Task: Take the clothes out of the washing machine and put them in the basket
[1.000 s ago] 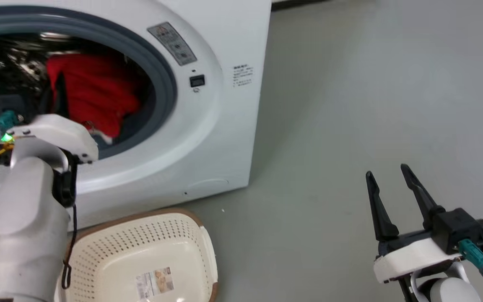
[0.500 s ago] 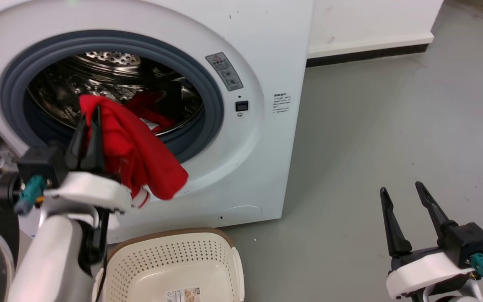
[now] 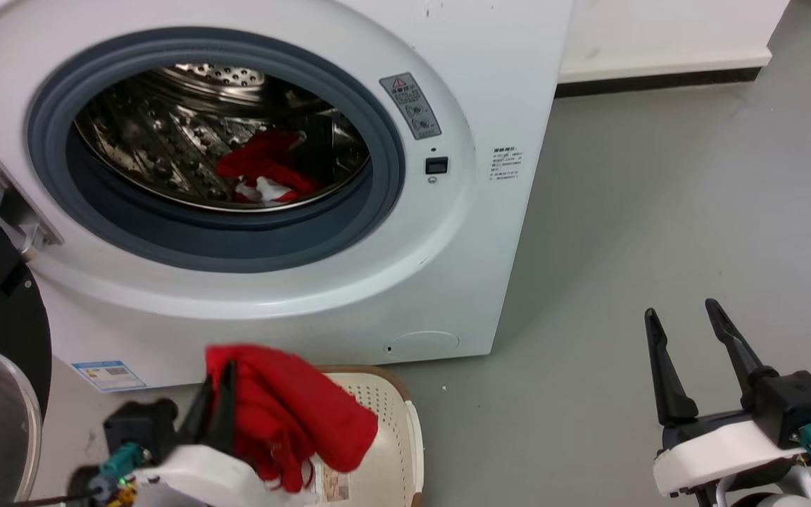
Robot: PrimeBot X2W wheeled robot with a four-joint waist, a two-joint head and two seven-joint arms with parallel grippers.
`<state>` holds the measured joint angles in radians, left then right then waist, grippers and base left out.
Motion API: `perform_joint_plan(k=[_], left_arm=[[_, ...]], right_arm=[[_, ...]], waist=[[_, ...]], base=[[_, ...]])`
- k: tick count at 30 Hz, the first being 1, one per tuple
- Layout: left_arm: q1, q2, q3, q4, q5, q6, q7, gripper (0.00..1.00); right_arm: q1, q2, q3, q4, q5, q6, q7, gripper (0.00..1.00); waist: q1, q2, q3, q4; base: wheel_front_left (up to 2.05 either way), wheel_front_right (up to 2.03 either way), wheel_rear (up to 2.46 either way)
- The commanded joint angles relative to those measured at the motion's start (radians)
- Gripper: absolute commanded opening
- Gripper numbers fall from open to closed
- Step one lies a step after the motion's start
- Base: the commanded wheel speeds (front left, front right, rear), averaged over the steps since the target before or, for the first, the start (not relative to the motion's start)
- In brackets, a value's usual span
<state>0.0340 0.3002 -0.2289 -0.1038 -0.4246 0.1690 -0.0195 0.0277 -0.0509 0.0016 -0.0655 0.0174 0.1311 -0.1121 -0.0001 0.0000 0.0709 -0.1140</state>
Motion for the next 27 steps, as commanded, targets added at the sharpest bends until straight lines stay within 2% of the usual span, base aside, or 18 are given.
perform_joint_plan(k=[1,5,12,27], left_arm=[[0.024,-0.011,-0.019,0.038,-0.013,-0.013,0.002,0.00],[0.029,-0.042,-0.038,0.154,-0.036,-0.034,-0.022,0.00],[-0.068,-0.082,-0.042,0.385,-0.051,-0.073,-0.116,0.00],[-0.409,-0.091,-0.024,0.815,-0.044,-0.159,-0.227,0.00]], right_arm=[[-0.016,0.001,0.002,-0.005,0.000,-0.001,0.001,1.00],[-0.048,0.001,0.014,-0.006,0.002,-0.001,-0.004,1.00],[-0.101,0.001,0.025,-0.014,0.009,-0.001,-0.018,1.00],[-0.226,0.002,0.058,0.005,0.041,-0.001,-0.076,1.00]], waist=[[0.0001,0.0000,0.026,0.003],[0.0001,0.0000,0.078,-0.009],[0.0001,0.0000,0.198,-0.054],[0.0001,0.0000,0.502,-0.154]], base=[[0.00,0.00,0.00],[0.00,0.00,0.00],[0.00,0.00,0.00],[0.00,0.00,0.00]])
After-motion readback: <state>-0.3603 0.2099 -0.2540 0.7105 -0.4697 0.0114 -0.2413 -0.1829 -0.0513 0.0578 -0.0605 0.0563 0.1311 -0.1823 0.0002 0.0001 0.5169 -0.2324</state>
